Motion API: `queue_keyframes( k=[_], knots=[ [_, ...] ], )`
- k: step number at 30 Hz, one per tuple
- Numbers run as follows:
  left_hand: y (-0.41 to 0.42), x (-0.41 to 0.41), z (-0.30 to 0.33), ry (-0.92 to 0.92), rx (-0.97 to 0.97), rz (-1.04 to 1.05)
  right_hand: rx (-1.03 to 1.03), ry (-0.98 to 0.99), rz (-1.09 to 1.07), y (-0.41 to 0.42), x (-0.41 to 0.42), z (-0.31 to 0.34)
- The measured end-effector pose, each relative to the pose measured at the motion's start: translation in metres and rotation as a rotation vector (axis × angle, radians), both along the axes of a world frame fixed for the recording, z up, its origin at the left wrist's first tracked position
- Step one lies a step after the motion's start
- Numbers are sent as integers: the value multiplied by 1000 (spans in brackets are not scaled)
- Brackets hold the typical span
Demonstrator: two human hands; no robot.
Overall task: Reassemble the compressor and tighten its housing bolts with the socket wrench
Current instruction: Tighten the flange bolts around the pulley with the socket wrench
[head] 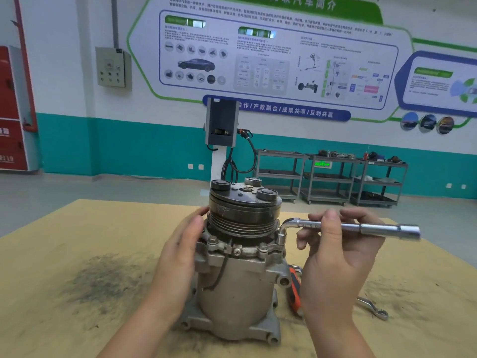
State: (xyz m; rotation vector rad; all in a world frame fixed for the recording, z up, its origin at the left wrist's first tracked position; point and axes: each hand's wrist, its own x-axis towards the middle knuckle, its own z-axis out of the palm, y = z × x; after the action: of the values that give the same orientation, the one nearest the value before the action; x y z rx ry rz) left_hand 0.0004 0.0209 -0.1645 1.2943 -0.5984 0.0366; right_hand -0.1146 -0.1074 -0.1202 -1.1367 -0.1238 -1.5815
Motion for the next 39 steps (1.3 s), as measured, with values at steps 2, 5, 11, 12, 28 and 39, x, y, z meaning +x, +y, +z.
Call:
queue_keyframes(
  k=[2,5,11,12,28,39],
  knots=[
    [-2,0,-1,1,-12,-74,-41,-12,-50,6,1,0],
    [-1,2,-2,-10,1,-115,-47,-20,-104,12,2,-2],
    [-1,5,-3,-31,7,-68,56,3,24,-3,-4,8],
    [-2,6,-3,-8,-12,-74,119,8,48,-10,-6,9],
    [25,15,8,-153,355,-390,217,118,335,-28,-1,12],
    [16,12,3,-171,311,-231,332,171,499,-41,9,15]
  ],
)
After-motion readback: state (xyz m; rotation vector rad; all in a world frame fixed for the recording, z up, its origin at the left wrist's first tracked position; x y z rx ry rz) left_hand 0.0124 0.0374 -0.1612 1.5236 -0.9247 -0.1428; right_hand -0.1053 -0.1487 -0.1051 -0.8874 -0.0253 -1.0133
